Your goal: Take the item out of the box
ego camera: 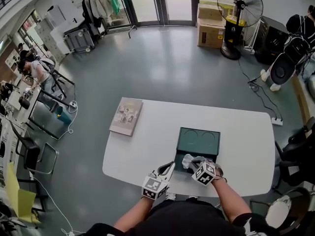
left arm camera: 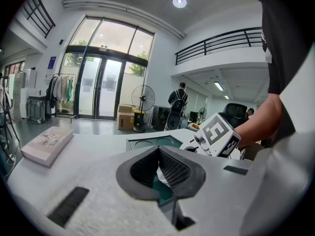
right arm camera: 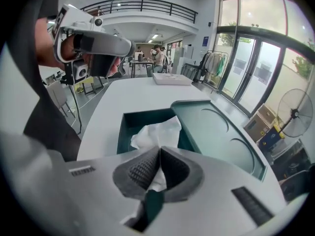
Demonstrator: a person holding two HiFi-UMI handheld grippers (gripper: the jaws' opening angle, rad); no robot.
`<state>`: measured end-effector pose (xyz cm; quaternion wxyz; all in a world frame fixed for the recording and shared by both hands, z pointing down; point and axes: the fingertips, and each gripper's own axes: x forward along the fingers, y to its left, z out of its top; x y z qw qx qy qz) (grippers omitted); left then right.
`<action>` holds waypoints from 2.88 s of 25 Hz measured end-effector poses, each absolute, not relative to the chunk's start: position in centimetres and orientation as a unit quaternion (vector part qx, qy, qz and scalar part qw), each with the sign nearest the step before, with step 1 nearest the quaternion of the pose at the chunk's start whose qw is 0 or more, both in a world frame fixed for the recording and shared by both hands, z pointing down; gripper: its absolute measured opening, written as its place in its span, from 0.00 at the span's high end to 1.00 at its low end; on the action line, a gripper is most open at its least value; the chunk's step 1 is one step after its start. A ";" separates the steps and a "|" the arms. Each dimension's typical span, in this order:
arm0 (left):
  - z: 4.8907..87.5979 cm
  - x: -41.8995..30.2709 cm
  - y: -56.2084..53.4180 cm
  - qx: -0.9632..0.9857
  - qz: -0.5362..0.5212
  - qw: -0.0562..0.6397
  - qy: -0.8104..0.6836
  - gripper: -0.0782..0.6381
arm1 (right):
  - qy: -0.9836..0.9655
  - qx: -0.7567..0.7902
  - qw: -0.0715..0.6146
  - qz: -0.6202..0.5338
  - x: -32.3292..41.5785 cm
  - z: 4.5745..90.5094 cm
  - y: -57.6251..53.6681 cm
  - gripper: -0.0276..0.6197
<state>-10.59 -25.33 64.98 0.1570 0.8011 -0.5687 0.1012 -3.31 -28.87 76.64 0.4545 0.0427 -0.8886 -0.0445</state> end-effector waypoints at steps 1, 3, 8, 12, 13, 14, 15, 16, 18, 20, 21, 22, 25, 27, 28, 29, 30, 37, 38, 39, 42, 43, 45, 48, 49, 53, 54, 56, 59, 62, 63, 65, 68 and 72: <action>64.7 -10.7 -25.4 0.801 0.101 0.156 -0.569 0.88 | -0.892 0.051 0.447 -0.045 -3.4 76.1 -29.0 0.94; 64.2 -10.7 -25.4 0.801 0.099 0.154 -0.570 0.88 | -0.899 0.068 0.431 -0.047 -3.5 74.9 -29.3 0.94; 64.0 -10.5 -25.5 0.805 0.094 0.148 -0.567 0.88 | -0.915 0.110 0.383 -0.065 -3.3 70.8 -29.3 0.94; 63.8 -10.0 -25.6 0.810 0.094 0.143 -0.560 0.88 | -0.925 0.149 0.342 -0.073 -3.0 67.1 -29.4 0.94; 63.9 -9.9 -25.6 0.812 0.094 0.141 -0.558 0.88 | -0.928 0.157 0.331 -0.072 -3.0 66.1 -29.3 0.94; 63.9 -9.9 -25.6 0.814 0.092 0.139 -0.556 0.88 | -0.931 0.165 0.318 -0.069 -3.0 65.0 -29.3 0.94; 63.7 -9.8 -25.6 0.815 0.088 0.135 -0.556 0.88 | -0.934 0.174 0.305 -0.068 -2.9 63.8 -29.3 0.94; 63.3 -9.8 -25.8 0.816 0.084 0.130 -0.557 0.88 | -0.936 0.183 0.292 -0.067 -2.9 62.6 -29.4 0.94; 62.3 -9.9 -26.3 0.816 0.075 0.116 -0.562 0.88 | -0.941 0.197 0.266 -0.070 -2.6 60.3 -29.6 0.94; 61.1 -9.9 -26.9 0.815 0.072 0.106 -0.565 0.88 | -0.944 0.208 0.244 -0.073 -2.3 58.5 -29.8 0.94; 60.7 -9.9 -27.2 0.817 0.069 0.099 -0.564 0.88 | -0.946 0.212 0.235 -0.074 -2.2 57.8 -29.9 0.94; 60.3 -9.8 -27.5 0.820 0.066 0.092 -0.561 0.88 | -0.946 0.217 0.228 -0.078 -2.0 57.0 -30.0 0.94; 59.2 -10.2 -28.1 0.818 0.060 0.082 -0.566 0.88 | -0.942 0.238 0.211 -0.104 -1.3 54.8 -30.0 0.94; 58.4 -10.7 -28.4 0.811 0.051 0.081 -0.576 0.88 | -0.941 0.254 0.199 -0.106 -0.5 53.8 -29.9 0.94; 58.1 -10.9 -28.6 0.810 0.048 0.080 -0.579 0.88 | -0.941 0.262 0.189 -0.104 -0.2 53.1 -29.8 0.94; 57.9 -11.0 -28.6 0.809 0.046 0.079 -0.580 0.88 | -0.942 0.269 0.176 -0.101 0.1 52.3 -29.8 0.94; 57.7 -11.1 -28.6 0.810 0.043 0.079 -0.580 0.88 | -0.943 0.277 0.162 -0.095 0.4 51.6 -29.8 0.94; 55.7 -10.4 -29.0 0.814 0.008 0.079 -0.575 0.88 | -0.930 0.358 0.070 -0.037 4.4 48.0 -31.2 0.94; 55.6 -10.3 -28.9 0.815 0.007 0.079 -0.574 0.88 | -0.928 0.365 0.063 -0.029 4.8 47.8 -31.3 0.94; 55.5 -10.1 -28.9 0.816 0.006 0.077 -0.572 0.88 | -0.927 0.371 0.056 -0.024 5.2 47.6 -31.4 0.94; 55.2 -9.9 -28.8 0.819 0.005 0.073 -0.569 0.88 | -0.921 0.388 0.035 -0.022 6.5 47.6 -32.0 0.94; 55.2 -9.8 -28.8 0.820 0.005 0.071 -0.568 0.88 | -0.918 0.394 0.032 -0.018 6.9 47.7 -32.1 0.94; 55.1 -9.6 -28.7 0.821 0.005 0.070 -0.566 0.88 | -0.915 0.403 0.032 -0.010 7.5 48.1 -32.3 0.94; 54.8 -9.4 -28.8 0.823 0.005 0.068 -0.564 0.88 | -0.912 0.409 0.037 -0.013 8.0 48.3 -32.2 0.94; 54.7 -9.4 -28.8 0.824 0.006 0.067 -0.563 0.88 | -0.910 0.412 0.039 -0.015 8.1 48.4 -32.1 0.94; 54.4 -8.9 -28.8 0.827 0.007 0.064 -0.559 0.88 | -0.909 0.415 0.042 -0.018 8.5 48.4 -32.0 0.94; 54.4 -8.7 -28.9 0.828 0.008 0.065 -0.557 0.88 | -0.909 0.415 0.043 -0.019 8.6 48.4 -32.1 0.94; 54.5 -8.2 -28.9 0.831 0.012 0.065 -0.552 0.88 | -0.909 0.415 0.044 -0.020 8.8 48.5 -32.1 0.94; 54.4 -8.1 -28.8 0.835 0.016 0.064 -0.546 0.88 | -0.908 0.418 0.041 -0.010 8.7 48.5 -32.1 0.94; 54.3 -8.1 -28.6 0.837 0.017 0.062 -0.543 0.88 | -0.908 0.418 0.037 -0.007 8.6 48.2 -32.0 0.94; 54.3 -8.1 -28.6 0.837 0.018 0.062 -0.543 0.88 | -0.908 0.417 0.037 -0.010 8.6 48.0 -32.1 0.94; 54.4 -7.8 -28.6 0.837 0.019 0.063 -0.542 0.88 | -0.908 0.416 0.037 -0.015 8.7 47.9 -32.2 0.94; 54.7 -7.8 -28.6 0.837 0.021 0.064 -0.543 0.88 | -0.909 0.415 0.036 -0.016 8.9 48.1 -32.1 0.94; 55.0 -7.7 -28.5 0.838 0.025 0.062 -0.542 0.88 | -0.906 0.420 0.038 -0.009 9.2 48.7 -32.0 0.94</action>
